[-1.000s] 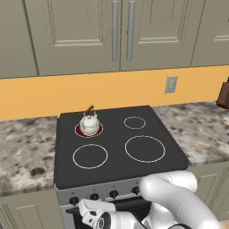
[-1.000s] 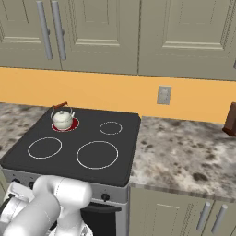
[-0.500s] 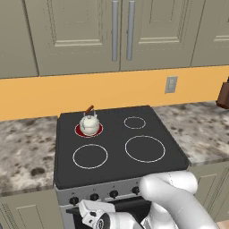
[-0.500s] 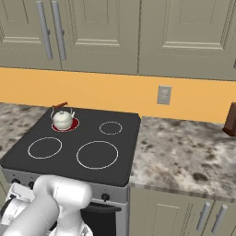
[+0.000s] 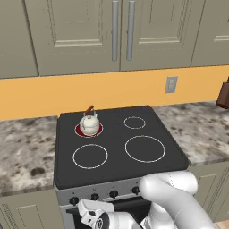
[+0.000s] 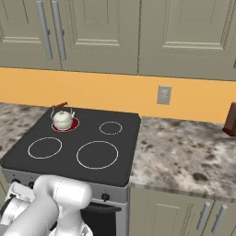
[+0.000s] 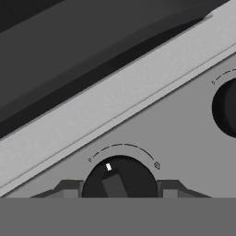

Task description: Lower the heat of the kettle.

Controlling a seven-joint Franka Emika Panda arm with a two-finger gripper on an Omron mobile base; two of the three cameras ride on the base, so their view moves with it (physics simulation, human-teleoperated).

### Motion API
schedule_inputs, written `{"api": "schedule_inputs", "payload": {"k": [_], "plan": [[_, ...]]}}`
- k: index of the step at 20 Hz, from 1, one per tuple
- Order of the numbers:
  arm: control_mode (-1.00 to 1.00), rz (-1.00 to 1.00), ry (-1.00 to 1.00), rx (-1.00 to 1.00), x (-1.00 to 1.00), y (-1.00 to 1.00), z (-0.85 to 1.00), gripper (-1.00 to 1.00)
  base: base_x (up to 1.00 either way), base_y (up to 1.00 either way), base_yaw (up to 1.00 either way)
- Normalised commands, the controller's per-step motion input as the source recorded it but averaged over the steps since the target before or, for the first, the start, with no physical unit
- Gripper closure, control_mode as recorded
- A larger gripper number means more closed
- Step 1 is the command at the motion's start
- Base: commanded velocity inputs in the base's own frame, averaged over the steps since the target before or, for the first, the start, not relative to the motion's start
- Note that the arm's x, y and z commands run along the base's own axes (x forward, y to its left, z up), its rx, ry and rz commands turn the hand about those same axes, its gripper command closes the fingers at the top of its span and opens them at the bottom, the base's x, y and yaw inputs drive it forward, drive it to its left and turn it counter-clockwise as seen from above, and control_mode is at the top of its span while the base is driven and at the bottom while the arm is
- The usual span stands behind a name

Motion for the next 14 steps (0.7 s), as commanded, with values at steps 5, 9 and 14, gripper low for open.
{"api": "schedule_inputs", "payload": {"k": [5, 9, 14], "plan": [[-1.0, 0.0, -0.1, 0.09, -0.02, 0.01, 0.0, 1.0, 0.0, 0.0, 0.0], [-1.0, 0.0, -0.14, 0.21, -0.14, 0.0, -0.01, 1.0, 0.0, 0.0, 0.0], [-1.0, 0.0, -0.08, 0.3, -0.11, 0.0, 0.0, 1.0, 0.0, 0.0, 0.0]]}}
